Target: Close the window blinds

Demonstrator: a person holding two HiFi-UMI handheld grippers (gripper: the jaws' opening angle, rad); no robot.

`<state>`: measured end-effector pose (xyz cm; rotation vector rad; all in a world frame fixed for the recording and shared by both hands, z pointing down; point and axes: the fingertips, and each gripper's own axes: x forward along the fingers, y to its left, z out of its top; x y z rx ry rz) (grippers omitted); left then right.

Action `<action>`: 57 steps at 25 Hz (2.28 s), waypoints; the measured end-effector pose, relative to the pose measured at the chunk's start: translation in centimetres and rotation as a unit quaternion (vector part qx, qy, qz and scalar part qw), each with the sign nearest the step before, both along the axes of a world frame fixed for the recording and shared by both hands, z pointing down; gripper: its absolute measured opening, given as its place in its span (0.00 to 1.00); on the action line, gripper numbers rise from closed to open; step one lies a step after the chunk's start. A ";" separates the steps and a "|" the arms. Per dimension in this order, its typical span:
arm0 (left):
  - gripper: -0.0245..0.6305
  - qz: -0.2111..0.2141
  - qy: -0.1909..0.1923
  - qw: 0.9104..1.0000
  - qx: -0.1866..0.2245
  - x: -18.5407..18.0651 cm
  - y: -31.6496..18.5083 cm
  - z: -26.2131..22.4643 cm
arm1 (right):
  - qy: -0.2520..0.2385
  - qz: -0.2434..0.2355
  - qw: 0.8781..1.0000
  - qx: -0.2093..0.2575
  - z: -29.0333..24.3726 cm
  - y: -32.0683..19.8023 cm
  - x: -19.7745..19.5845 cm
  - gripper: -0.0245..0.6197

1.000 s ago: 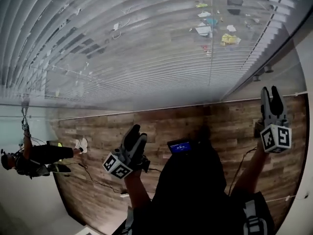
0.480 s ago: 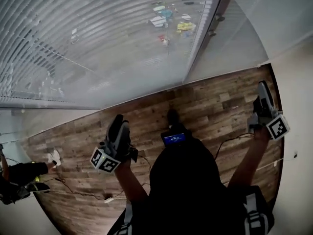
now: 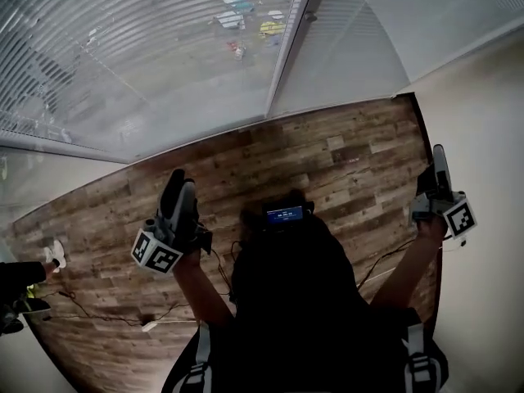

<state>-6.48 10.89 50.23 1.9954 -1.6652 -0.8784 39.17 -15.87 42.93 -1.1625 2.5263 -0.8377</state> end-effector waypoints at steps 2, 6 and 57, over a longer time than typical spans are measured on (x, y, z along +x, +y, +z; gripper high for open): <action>0.32 -0.014 -0.012 1.000 -0.005 0.7 0.2 -0.3 | -0.010 -0.008 1.000 0.004 0.2 -0.2 0.3 0.29; 0.32 -0.042 -0.021 0.998 -0.030 2.6 0.3 0.3 | -0.007 -0.022 0.999 0.022 -0.1 -0.2 2.5 0.29; 0.32 -0.168 -0.049 0.985 0.010 41.1 10.6 -4.7 | -0.062 -0.383 0.922 -0.010 2.5 9.0 17.2 0.26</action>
